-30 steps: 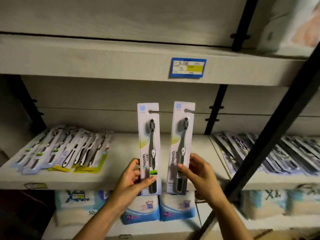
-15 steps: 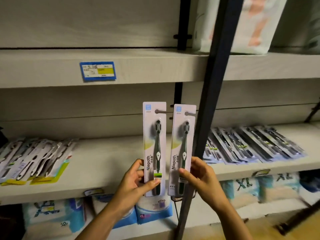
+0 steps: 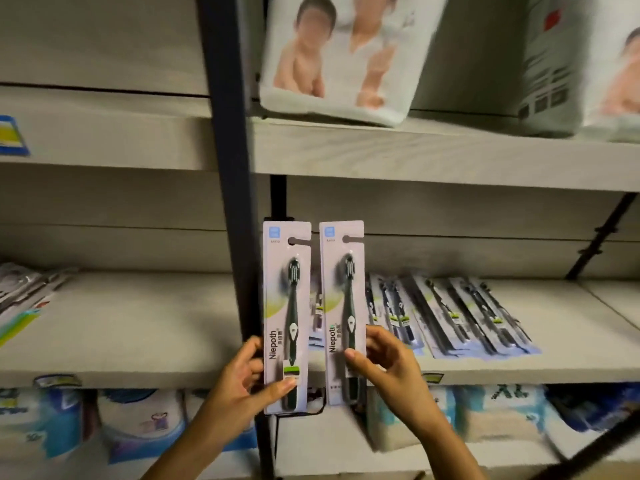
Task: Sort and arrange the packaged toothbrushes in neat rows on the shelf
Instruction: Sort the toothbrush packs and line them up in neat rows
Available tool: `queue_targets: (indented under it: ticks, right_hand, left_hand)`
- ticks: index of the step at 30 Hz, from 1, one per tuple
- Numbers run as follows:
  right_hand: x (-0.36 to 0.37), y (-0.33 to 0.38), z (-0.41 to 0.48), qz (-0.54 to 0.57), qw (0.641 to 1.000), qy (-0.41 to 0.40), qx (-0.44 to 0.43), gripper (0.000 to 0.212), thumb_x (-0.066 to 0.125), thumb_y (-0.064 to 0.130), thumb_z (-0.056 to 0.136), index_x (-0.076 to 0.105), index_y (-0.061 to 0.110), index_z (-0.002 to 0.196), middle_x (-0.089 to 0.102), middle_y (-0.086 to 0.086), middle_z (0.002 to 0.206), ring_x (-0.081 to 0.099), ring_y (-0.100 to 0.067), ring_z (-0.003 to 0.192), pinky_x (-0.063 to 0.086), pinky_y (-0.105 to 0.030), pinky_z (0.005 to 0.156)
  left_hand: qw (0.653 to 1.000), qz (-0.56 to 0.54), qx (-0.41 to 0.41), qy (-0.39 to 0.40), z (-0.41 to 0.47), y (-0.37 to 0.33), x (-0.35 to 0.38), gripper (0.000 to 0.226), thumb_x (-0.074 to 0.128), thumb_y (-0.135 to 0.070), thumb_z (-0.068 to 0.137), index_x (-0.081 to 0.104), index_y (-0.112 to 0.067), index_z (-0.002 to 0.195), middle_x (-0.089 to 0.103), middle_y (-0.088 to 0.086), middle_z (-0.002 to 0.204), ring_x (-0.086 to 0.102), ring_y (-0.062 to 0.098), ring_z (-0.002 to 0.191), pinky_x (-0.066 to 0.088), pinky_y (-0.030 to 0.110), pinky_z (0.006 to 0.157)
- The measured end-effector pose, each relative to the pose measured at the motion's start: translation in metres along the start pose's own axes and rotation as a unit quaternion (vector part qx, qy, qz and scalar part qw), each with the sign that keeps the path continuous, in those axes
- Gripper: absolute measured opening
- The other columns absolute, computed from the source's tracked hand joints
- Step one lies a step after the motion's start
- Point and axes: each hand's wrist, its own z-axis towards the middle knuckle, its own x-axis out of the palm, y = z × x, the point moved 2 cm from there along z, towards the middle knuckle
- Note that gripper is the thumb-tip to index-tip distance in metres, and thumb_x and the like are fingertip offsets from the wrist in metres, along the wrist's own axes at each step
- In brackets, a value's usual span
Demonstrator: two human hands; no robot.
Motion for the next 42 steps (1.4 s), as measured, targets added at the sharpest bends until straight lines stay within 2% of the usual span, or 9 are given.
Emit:
queue_targets:
  ticks: [5,10,13,17,20,25,30,35,42]
  right_hand:
    - [-0.054,-0.012,-0.002,0.013,0.998,-0.057,0.004,0.03,0.067,0.023,0.075,0.063,0.014,0.103,0.074,-0.001,0.099,0.069,-0.016,0.093,0.055,-0.028,0.081]
    - [-0.121,-0.024,-0.006,0.016,0.996,-0.08,0.025,0.035,0.067,0.025,0.073,0.061,0.012,0.105,0.073,-0.003,0.1,0.069,-0.019,0.094,0.055,-0.04,0.087]
    - [-0.164,-0.03,-0.003,0.011,0.996,-0.085,0.028,0.035,0.067,0.026,0.073,0.062,0.01,0.104,0.074,-0.005,0.098,0.069,-0.022,0.093,0.054,-0.043,0.088]
    - [-0.225,-0.043,0.008,-0.029,0.998,-0.054,0.029,0.035,0.068,0.036,0.072,0.063,0.017,0.101,0.073,-0.003,0.094,0.068,-0.022,0.089,0.056,-0.04,0.08]
    - [-0.278,-0.051,0.018,-0.034,0.997,-0.031,0.059,0.032,0.067,0.028,0.074,0.06,0.014,0.102,0.074,-0.002,0.091,0.07,-0.015,0.084,0.058,-0.028,0.071]
    - [-0.353,-0.095,0.068,-0.134,0.976,-0.089,0.148,0.026,0.072,0.026,0.079,0.057,0.009,0.093,0.068,-0.006,0.075,0.065,-0.023,0.071,0.055,-0.037,0.068]
    - [-0.362,-0.131,0.117,-0.277,0.932,-0.054,0.228,0.044,0.067,0.039,0.083,0.059,0.004,0.11,0.067,-0.014,0.105,0.063,-0.03,0.098,0.05,-0.039,0.09]
    - [-0.353,-0.14,0.135,-0.389,0.887,-0.016,0.249,0.037,0.059,0.048,0.087,0.063,0.012,0.094,0.068,-0.011,0.108,0.063,-0.027,0.1,0.047,-0.03,0.084]
    - [-0.348,-0.14,0.138,-0.417,0.874,-0.034,0.248,0.039,0.057,0.04,0.089,0.06,0.007,0.109,0.065,-0.013,0.115,0.061,-0.028,0.106,0.046,-0.03,0.088]
  left_hand:
    - [0.999,0.016,0.019,0.027,0.031,-0.004,0.05,0.081,0.087,-0.045,0.042,0.053,-0.02,0.111,0.073,0.004,0.098,0.069,0.016,0.092,0.054,0.024,0.079]
    - [0.998,0.024,0.001,0.053,0.065,-0.003,0.109,0.058,0.084,-0.018,0.064,0.053,-0.021,0.112,0.073,0.002,0.1,0.068,0.017,0.096,0.053,0.03,0.085]
    - [0.998,0.026,0.009,0.059,0.082,-0.004,0.152,0.069,0.082,-0.034,0.053,0.053,-0.021,0.114,0.073,0.004,0.099,0.068,0.019,0.094,0.052,0.027,0.083]
    - [1.0,0.008,0.004,0.029,0.106,0.003,0.216,0.045,0.079,-0.012,0.07,0.053,-0.014,0.107,0.074,0.005,0.092,0.069,0.016,0.087,0.052,0.015,0.07]
    - [1.0,-0.014,-0.011,0.008,0.118,0.005,0.257,0.061,0.082,-0.022,0.058,0.053,-0.012,0.111,0.073,0.008,0.095,0.07,0.02,0.088,0.054,0.019,0.07]
    - [0.998,-0.03,-0.047,-0.029,0.13,0.012,0.292,0.047,0.073,0.003,0.072,0.053,-0.013,0.112,0.073,0.008,0.097,0.07,0.02,0.089,0.056,0.023,0.071]
    - [0.996,-0.017,-0.075,-0.054,0.142,0.018,0.312,0.039,0.069,0.003,0.075,0.054,-0.012,0.109,0.074,0.003,0.096,0.071,0.018,0.087,0.056,0.023,0.066]
    - [0.994,-0.001,-0.09,-0.057,0.158,0.022,0.325,0.039,0.071,-0.004,0.075,0.055,-0.01,0.11,0.074,0.003,0.096,0.07,0.018,0.089,0.057,0.031,0.075]
    - [0.994,-0.002,-0.1,-0.037,0.174,0.02,0.337,0.033,0.07,-0.004,0.077,0.055,-0.009,0.105,0.074,0.002,0.094,0.071,0.019,0.088,0.057,0.036,0.077]
